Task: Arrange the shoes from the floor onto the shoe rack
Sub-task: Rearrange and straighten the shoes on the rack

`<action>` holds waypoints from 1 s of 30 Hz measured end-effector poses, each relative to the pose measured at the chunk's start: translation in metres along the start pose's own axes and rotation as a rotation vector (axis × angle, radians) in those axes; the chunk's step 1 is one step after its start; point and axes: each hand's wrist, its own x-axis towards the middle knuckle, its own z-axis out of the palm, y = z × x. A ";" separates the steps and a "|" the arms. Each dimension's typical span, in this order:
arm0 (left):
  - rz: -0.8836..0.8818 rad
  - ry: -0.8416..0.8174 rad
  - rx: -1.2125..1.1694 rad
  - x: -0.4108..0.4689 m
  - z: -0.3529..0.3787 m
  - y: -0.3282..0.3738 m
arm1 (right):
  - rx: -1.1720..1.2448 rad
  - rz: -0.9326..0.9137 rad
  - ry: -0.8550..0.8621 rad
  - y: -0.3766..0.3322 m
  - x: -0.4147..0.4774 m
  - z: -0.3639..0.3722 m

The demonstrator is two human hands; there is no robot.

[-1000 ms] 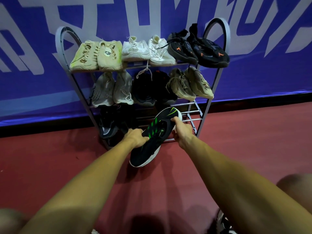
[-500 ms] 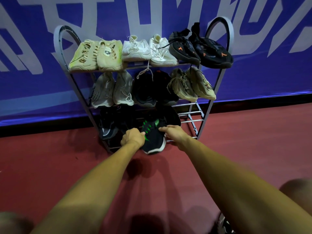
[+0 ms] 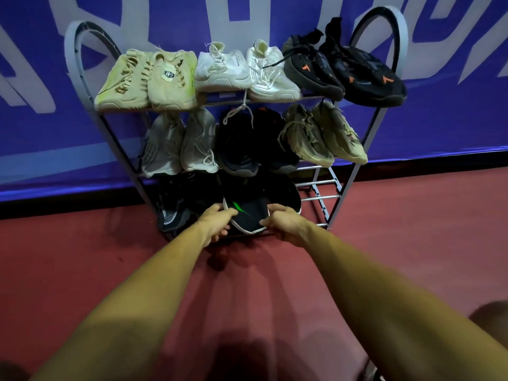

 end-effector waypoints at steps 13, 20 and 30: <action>-0.020 -0.077 -0.138 0.039 0.014 0.010 | 0.038 0.022 0.176 0.009 0.071 0.026; 0.003 -0.061 -0.017 0.044 0.016 0.010 | 0.003 0.021 0.340 0.021 0.096 0.036; 0.023 -0.084 0.050 0.035 0.018 0.009 | -0.252 -0.023 0.331 0.004 0.061 0.037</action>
